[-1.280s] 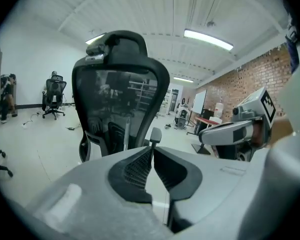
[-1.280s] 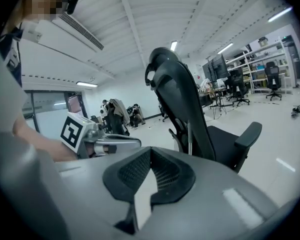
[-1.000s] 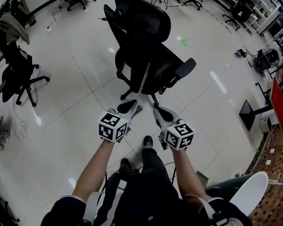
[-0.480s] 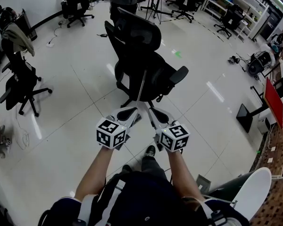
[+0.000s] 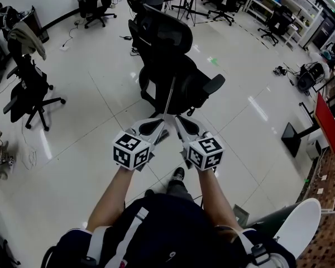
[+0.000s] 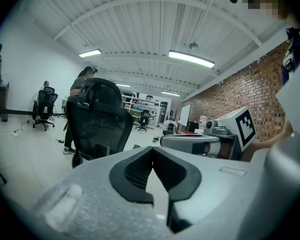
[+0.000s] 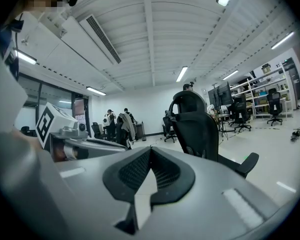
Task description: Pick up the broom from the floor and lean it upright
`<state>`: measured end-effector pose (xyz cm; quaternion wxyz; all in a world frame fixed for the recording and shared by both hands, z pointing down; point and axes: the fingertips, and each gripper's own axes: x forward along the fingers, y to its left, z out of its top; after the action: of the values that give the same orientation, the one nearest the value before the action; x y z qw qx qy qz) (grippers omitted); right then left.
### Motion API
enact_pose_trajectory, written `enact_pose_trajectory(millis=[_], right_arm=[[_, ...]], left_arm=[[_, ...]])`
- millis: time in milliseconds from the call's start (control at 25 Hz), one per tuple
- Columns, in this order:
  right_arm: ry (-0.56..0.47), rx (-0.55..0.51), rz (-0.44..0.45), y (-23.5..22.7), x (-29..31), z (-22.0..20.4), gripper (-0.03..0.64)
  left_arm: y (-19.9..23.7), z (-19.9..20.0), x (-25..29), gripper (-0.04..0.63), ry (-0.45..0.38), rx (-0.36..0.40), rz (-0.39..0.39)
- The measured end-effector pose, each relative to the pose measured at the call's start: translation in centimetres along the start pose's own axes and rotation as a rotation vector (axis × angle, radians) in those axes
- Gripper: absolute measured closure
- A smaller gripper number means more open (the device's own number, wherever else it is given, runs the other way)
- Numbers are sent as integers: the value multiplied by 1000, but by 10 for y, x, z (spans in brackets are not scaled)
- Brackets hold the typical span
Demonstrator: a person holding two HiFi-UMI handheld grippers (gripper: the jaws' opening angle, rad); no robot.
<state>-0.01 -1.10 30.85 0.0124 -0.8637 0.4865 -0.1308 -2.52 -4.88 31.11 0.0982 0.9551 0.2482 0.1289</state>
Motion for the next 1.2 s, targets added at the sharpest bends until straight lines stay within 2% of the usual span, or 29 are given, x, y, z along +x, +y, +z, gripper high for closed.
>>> enact_pose_trajectory(millis=[1200], right_arm=[[-11,-30,11,7,-12,10,614]], left_arm=[[-6,-2,-11,594,8,8,4]])
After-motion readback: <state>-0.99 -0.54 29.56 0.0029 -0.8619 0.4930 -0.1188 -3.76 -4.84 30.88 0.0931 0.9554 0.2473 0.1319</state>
